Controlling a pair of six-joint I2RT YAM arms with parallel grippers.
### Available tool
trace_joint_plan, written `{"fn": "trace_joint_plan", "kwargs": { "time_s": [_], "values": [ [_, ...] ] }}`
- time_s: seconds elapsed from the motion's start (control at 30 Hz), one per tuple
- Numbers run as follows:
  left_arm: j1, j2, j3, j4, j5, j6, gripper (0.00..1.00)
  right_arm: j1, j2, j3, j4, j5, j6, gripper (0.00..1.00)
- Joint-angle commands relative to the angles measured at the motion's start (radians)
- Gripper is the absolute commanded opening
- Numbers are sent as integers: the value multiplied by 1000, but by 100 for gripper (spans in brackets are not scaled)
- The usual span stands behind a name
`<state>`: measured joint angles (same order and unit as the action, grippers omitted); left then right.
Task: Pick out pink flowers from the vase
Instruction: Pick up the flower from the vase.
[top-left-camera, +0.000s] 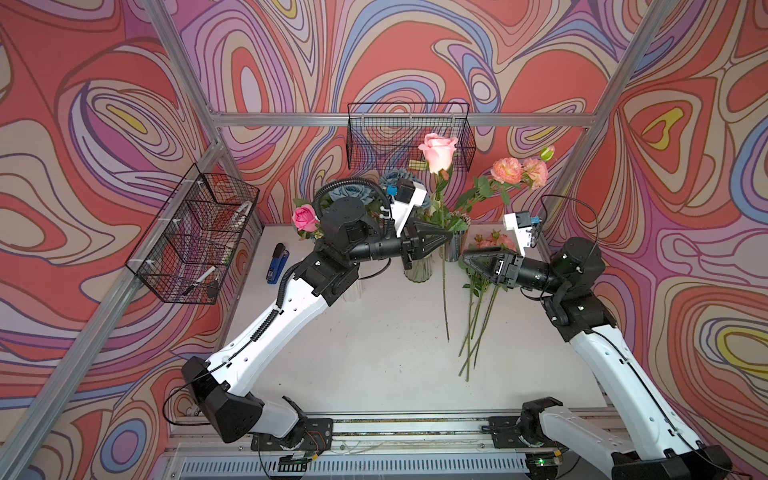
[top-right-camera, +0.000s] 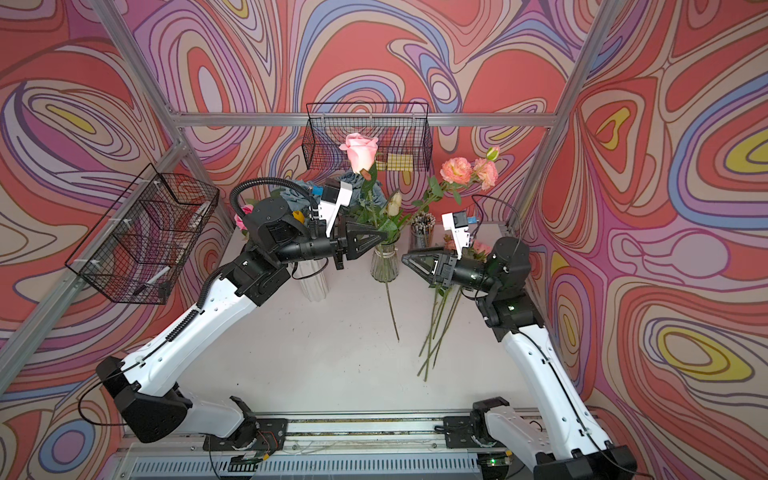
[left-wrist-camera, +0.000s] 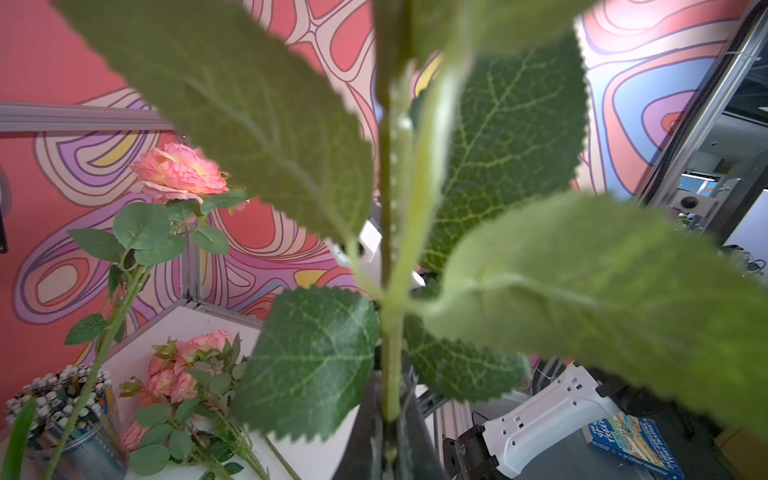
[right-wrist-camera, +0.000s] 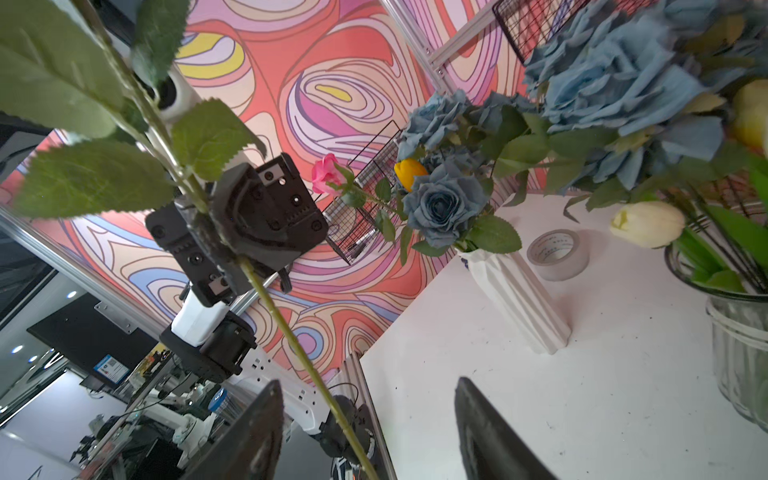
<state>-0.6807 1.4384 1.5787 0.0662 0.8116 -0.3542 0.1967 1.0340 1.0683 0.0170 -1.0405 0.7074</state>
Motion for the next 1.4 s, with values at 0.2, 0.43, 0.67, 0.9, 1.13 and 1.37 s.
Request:
{"fn": "trace_joint_plan", "kwargs": {
  "time_s": [0.2,0.43,0.67,0.9,1.13,1.37],
  "values": [
    [1,47,-11,106,120,-100,0,61,51,85,-33,-17,-48,47],
    [1,64,-11,92,118,-101,0,90,79,100,26,-43,-2,41],
    [1,83,-4,123,123,-126,0,98,90,123,9,-46,-5,32],
    [1,82,-13,96,107,-96,0,100,87,156,-105,-44,-84,37],
    [1,92,-25,120,94,-103,0,101,83,160,-135,-41,-105,34],
    [1,109,-23,171,90,-140,0,102,82,169,-134,-37,-96,2]
  ]
}}
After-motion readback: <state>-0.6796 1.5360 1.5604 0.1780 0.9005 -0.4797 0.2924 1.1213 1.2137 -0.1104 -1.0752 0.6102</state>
